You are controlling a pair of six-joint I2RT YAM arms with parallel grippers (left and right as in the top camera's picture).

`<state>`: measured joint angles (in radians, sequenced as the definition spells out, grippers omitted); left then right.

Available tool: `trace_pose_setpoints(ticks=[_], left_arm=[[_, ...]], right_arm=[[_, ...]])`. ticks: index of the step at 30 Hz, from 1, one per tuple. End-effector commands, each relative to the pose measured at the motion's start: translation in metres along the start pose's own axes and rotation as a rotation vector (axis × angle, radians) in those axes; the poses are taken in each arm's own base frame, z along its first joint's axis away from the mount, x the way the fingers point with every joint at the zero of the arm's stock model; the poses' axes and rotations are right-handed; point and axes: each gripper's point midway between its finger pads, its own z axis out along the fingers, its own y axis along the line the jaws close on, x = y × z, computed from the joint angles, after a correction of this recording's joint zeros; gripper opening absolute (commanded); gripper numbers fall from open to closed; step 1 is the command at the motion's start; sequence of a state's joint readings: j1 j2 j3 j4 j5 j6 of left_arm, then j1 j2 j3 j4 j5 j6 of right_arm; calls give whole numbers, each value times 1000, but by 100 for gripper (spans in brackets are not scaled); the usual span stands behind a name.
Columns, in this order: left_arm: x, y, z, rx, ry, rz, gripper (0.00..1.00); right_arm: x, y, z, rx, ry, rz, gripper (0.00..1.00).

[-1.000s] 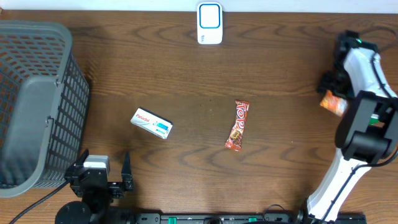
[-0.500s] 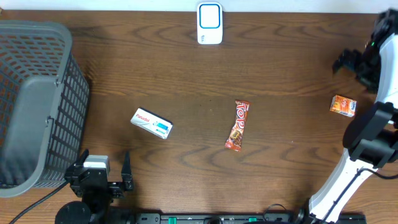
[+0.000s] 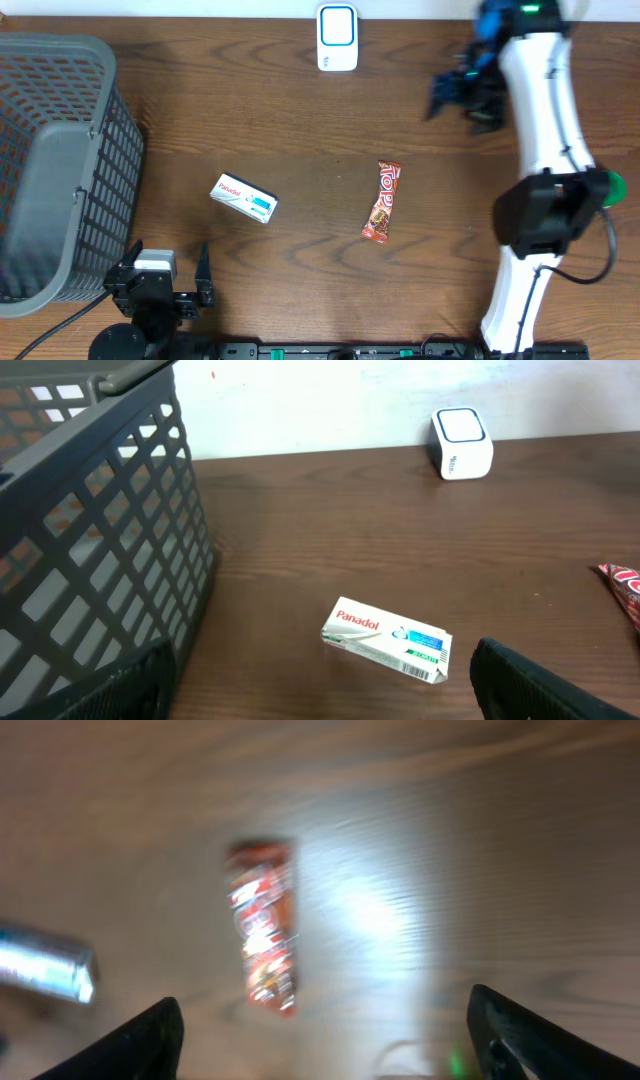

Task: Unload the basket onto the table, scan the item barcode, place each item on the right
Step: 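Move the right gripper back toward the table center, then lower the right gripper onto the red-orange chocolate bar and grasp it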

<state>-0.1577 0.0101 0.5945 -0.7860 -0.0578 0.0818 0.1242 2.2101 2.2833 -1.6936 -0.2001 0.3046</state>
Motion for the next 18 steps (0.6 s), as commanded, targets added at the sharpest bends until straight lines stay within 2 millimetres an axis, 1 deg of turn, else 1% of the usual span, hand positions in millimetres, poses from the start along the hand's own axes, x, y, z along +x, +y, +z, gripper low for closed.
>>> trace_pose_setpoints(ticks=[1,5,6,9,11,12,15,18], left_arm=[[0,0,-1,-2,-5,-4,93],[0,0,-1,-2,-5,-4,93],[0,0,-1,-2,-5,-4,93],[0,0,-1,-2,-5,-4,93],[0,0,-1,-2,-5,-4,93],[0,0,-1,-2,-5,-4,93],[0,0,-1,-2,-5,-4,93],[0,0,-1,-2,-5,-4,93]], right_arm=[[27,51,6,29,5,-117,89],[49,82,16,208,-66,-166,92],[58,93,19,236,-81,-192,93],[87,123,30,247,-72,-258,93],[103,134,37,274,-72,-282,99],[107,135,41,307,-84,-279,99],[115,125,54,437,-124,-249,99],[126,105,73,549,-117,-160,98]])
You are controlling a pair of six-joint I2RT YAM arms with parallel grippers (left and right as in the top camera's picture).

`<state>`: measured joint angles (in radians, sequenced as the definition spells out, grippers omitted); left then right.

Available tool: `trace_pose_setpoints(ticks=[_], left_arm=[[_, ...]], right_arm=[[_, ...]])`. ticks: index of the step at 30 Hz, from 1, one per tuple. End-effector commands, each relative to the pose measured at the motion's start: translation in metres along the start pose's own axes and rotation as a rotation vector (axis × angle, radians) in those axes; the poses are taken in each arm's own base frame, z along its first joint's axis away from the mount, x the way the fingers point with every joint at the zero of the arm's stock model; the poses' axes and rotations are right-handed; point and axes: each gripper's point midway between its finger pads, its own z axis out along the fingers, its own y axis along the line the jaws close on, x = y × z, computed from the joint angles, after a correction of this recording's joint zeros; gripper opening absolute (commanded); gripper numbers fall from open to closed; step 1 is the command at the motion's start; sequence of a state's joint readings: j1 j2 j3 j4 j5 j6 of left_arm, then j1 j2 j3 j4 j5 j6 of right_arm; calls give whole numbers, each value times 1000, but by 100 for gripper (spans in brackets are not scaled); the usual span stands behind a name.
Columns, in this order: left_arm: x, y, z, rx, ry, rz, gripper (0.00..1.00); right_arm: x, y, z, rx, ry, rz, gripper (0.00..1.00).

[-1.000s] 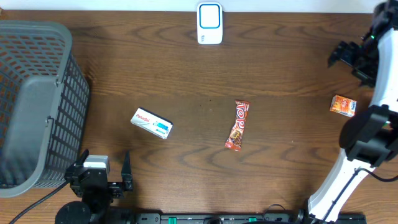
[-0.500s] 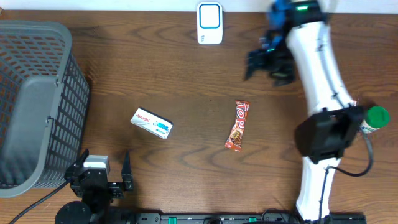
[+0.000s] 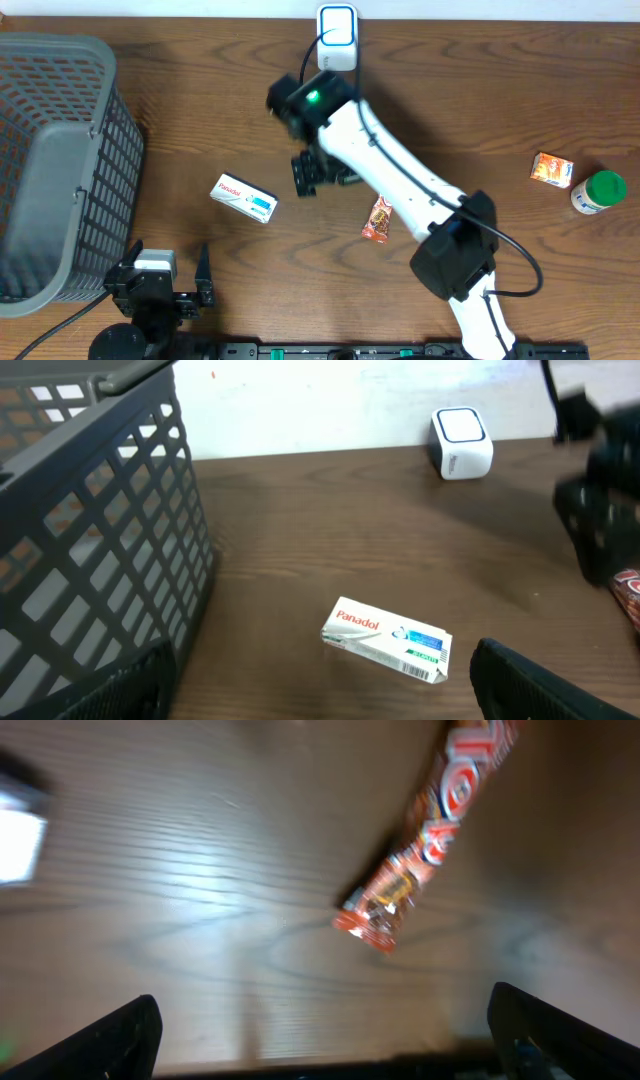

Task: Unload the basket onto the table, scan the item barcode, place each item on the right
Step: 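Lower the right gripper onto the red-orange chocolate bar and grasp it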

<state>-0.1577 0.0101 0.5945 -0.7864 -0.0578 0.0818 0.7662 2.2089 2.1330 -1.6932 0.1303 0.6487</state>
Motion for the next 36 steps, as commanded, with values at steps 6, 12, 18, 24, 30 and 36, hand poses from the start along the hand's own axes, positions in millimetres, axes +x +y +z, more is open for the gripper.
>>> trace_pose_setpoints(ticks=[6,12,18,24,30,36], left_arm=[[0,0,-1,-2,-6,-4,93],[0,0,-1,-2,-5,-4,93],[0,0,-1,-2,-5,-4,93],[0,0,-1,-2,-6,-4,93],[0,0,-1,-2,-6,-4,93],[0,0,-1,-2,-6,-4,93]], right_arm=[[28,-37,49,254,72,254,90],[28,-36,66,283,43,233,89],[18,-28,87,247,10,251,88],[12,-23,100,222,-16,260,84],[9,-29,101,254,-41,255,82],[6,-32,102,271,-65,254,83]])
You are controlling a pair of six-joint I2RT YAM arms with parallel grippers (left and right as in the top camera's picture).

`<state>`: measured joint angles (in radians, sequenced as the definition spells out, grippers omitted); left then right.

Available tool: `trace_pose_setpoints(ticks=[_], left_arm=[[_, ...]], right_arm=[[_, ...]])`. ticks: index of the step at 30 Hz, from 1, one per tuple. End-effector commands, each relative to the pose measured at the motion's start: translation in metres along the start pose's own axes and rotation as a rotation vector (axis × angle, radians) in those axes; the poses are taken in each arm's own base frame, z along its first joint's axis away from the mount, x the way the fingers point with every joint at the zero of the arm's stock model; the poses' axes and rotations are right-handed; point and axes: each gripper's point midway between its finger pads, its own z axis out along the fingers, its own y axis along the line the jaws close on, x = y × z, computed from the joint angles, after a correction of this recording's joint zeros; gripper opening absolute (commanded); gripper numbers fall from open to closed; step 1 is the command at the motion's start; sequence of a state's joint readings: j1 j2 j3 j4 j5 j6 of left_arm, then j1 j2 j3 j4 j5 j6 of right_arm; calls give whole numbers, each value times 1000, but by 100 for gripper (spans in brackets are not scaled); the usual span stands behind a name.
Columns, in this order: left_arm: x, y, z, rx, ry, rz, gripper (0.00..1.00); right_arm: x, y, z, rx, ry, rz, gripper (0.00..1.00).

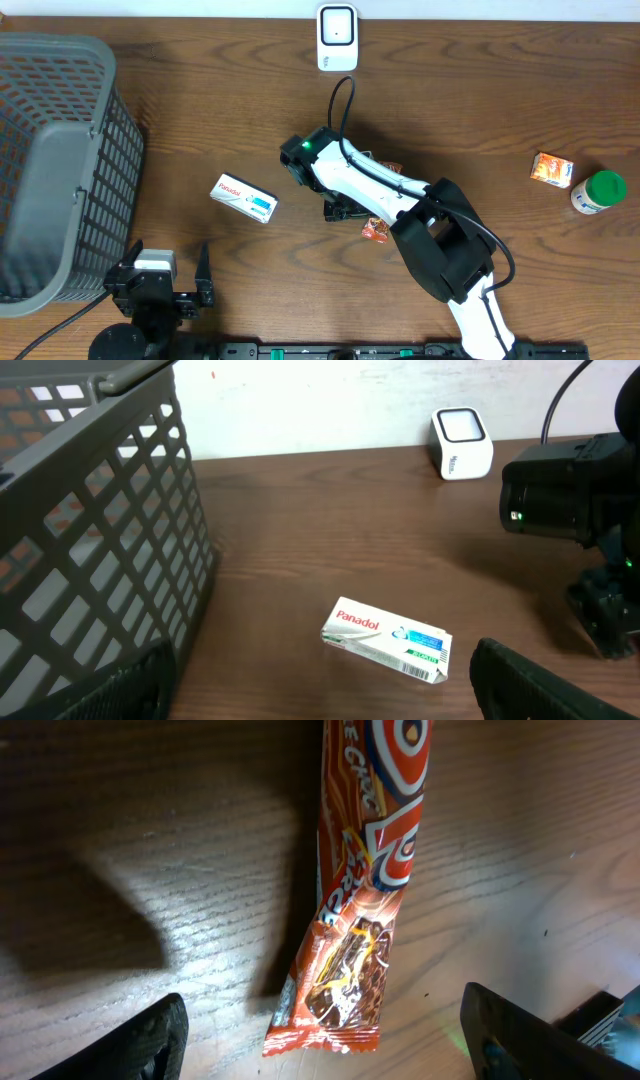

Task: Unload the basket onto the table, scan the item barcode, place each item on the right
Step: 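Lower the right gripper onto the red-orange chocolate bar and grasp it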

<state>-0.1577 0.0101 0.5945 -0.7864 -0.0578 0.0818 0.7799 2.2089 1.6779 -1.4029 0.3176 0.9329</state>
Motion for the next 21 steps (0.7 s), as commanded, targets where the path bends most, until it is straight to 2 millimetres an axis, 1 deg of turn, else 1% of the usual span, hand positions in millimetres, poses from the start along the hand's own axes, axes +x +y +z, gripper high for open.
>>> trace_pose_setpoints(ticks=[1,8,12,19,21], left_arm=[[0,0,-1,-2,-6,-4,93],[0,0,-1,-2,-5,-4,93],[0,0,-1,-2,-6,-4,93],[0,0,-1,-2,-5,-4,93],[0,0,-1,-2,-6,-4,93]], right_arm=[[-6,-6,-1,17,-41,26,84],[-2,-6,17,28,-31,20,84],[2,-9,27,43,-17,20,79],[2,-14,31,52,-5,25,50],[2,-14,32,56,-7,24,44]])
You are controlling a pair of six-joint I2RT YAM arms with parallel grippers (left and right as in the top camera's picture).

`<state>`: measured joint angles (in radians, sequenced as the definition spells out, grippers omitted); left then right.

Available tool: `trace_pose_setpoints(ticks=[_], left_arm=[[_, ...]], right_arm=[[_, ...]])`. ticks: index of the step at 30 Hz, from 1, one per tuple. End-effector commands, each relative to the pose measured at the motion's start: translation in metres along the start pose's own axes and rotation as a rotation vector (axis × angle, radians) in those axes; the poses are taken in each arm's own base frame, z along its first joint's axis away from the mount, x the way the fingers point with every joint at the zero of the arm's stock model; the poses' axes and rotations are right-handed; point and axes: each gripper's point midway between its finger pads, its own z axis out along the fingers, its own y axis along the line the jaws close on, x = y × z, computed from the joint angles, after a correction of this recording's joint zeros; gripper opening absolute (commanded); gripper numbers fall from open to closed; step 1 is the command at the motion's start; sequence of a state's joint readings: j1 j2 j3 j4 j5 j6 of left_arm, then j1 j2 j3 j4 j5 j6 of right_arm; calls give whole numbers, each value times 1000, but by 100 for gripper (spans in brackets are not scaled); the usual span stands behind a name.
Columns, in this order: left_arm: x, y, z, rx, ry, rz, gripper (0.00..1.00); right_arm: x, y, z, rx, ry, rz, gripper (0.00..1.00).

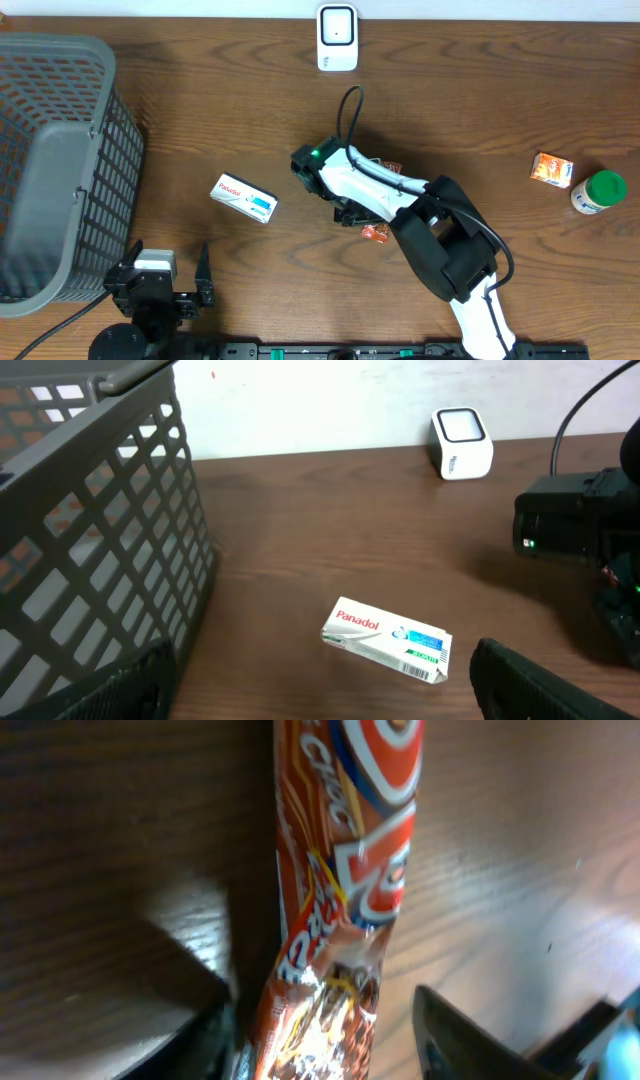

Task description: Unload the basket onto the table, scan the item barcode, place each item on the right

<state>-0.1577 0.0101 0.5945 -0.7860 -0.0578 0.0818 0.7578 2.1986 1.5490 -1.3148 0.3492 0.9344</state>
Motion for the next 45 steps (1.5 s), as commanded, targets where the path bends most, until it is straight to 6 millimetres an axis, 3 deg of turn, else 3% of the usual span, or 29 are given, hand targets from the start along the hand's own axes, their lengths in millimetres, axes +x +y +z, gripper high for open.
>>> trace_pose_setpoints(ticks=[1,5,9,16,20,23,27,30,37,45], left_arm=[[0,0,-1,-2,-5,-4,93],[0,0,-1,-2,-5,-4,93],[0,0,-1,-2,-5,-4,93],[0,0,-1,-2,-5,-3,93],[0,0,-1,-2,-5,-4,93],[0,0,-1,-2,-5,-4,93],[0,0,-1,-2,-5,-4,93],[0,0,-1,-2,-5,-4,93],[0,0,-1,-2,-5,-4,93],[0,0,-1,-2,-5,-4,93]], right_arm=[[-2,-4,2,15,-11,14,40],[-1,-4,5,17,-11,13,25],[-1,-4,6,18,-10,14,1],[3,2,5,-18,20,16,1],[17,20,-11,-155,110,-95,1],[28,43,-37,-348,179,-218,1],[43,80,-89,-710,240,-449,1],[54,95,-126,-954,277,-578,1],[58,95,-164,-1281,301,-725,1],[39,89,-158,-1360,278,-701,1]])
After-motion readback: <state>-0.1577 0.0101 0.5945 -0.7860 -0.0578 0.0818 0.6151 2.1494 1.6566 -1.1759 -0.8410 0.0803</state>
